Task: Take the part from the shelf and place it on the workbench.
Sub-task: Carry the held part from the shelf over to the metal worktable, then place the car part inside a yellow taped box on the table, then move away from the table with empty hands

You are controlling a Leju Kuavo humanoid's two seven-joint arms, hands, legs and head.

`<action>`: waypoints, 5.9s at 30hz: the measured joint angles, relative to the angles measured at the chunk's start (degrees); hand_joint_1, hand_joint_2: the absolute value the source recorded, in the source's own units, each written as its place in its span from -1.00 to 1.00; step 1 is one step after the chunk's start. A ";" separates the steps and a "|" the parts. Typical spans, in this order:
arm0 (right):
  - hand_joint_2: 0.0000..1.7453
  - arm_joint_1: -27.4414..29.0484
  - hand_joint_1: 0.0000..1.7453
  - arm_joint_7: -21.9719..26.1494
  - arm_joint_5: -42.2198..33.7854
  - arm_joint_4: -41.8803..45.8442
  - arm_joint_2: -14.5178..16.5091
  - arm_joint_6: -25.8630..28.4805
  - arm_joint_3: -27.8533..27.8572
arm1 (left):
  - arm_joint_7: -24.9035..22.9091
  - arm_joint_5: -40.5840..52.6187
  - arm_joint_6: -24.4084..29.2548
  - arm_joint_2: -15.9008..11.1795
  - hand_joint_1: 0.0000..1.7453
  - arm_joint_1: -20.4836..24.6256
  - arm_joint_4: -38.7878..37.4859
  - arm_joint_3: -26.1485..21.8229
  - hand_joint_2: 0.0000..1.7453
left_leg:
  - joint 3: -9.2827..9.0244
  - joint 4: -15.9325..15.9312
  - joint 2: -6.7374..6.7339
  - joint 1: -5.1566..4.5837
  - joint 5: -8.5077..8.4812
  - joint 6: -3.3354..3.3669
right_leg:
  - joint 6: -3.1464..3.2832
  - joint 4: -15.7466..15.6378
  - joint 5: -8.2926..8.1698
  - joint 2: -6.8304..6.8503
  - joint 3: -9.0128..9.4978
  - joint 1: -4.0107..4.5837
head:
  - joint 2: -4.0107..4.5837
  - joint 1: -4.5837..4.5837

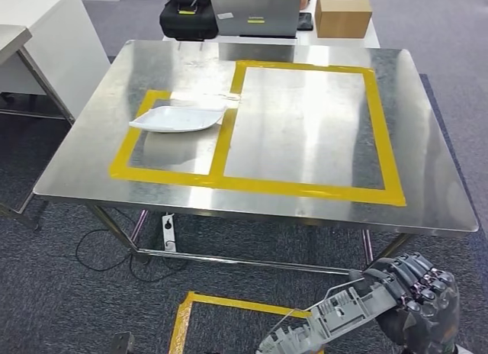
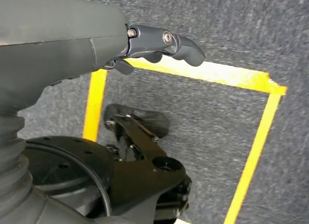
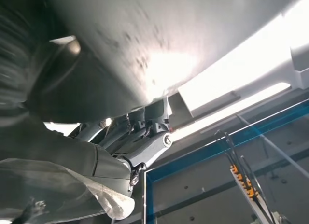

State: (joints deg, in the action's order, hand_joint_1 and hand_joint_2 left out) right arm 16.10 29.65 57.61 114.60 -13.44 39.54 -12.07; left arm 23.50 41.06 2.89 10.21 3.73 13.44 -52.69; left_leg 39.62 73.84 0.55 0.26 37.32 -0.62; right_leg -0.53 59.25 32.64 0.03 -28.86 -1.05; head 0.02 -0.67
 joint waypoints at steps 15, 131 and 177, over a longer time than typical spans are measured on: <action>1.00 -14.71 1.00 -4.56 -4.38 -0.30 -6.66 -4.91 -0.49 | -0.36 1.68 -0.54 0.04 -1.00 0.91 -0.11 -0.03 1.00 | -3.80 -12.87 -0.27 -0.51 -9.80 3.76 | -2.94 13.87 5.98 0.01 -8.38 -0.08 | 0.00 0.56; -1.00 -93.14 -1.00 -19.61 -24.29 -86.66 -1.21 -50.46 -41.93 | -1.38 -2.35 -2.55 2.66 -1.00 3.56 -0.11 11.49 -1.00 | -6.30 -14.19 0.25 -0.92 -9.42 2.14 | -1.55 -0.45 -3.86 -0.05 -3.97 0.25 | 0.00 0.51; -1.00 1.26 -1.00 -16.33 -71.01 -52.41 33.46 -37.61 41.92 | -0.51 -0.54 3.60 2.80 -1.00 -2.58 -0.11 4.02 -1.00 | -12.87 -18.74 -0.26 -0.64 -7.39 3.23 | -1.88 1.26 -4.28 0.27 -7.75 0.46 | 0.00 0.44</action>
State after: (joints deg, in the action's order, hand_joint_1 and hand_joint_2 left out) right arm 17.36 13.32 -13.39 62.19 20.02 1.93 29.85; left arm 22.99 40.52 6.50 13.01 1.15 13.33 -48.67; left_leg 26.75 55.11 0.29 -0.38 29.94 2.62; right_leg -2.42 60.52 28.36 0.31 -36.60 -0.59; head 0.02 -0.22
